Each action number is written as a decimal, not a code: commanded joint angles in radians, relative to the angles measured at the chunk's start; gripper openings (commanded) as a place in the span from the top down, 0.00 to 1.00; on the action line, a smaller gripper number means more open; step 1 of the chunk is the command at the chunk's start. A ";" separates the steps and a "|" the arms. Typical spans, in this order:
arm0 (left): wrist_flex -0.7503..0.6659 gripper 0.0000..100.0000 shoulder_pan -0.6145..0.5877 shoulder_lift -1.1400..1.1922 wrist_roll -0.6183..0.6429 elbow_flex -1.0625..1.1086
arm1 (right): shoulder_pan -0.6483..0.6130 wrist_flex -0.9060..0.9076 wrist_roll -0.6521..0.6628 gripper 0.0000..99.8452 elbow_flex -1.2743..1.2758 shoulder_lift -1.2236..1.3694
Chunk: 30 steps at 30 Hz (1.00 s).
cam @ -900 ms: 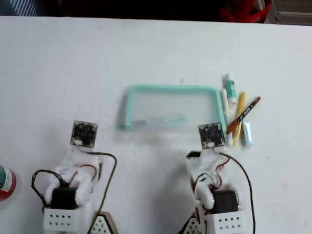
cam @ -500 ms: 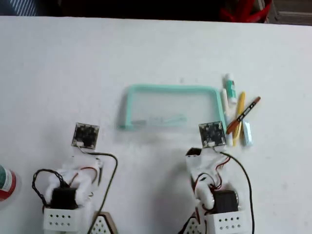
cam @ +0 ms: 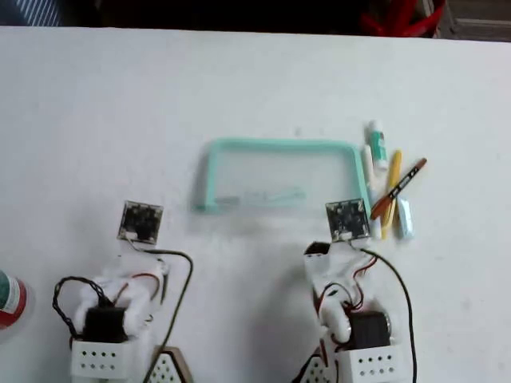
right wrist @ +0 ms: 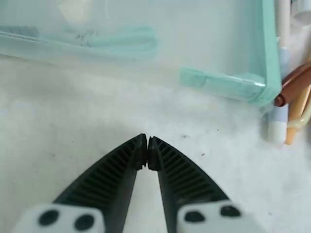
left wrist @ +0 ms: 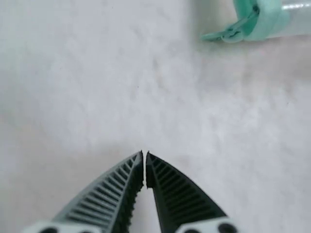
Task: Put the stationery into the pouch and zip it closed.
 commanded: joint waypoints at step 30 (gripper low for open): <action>-0.253 0.97 0.007 -0.007 0.003 -0.003 | 0.007 -0.013 -0.006 0.98 0.008 -0.004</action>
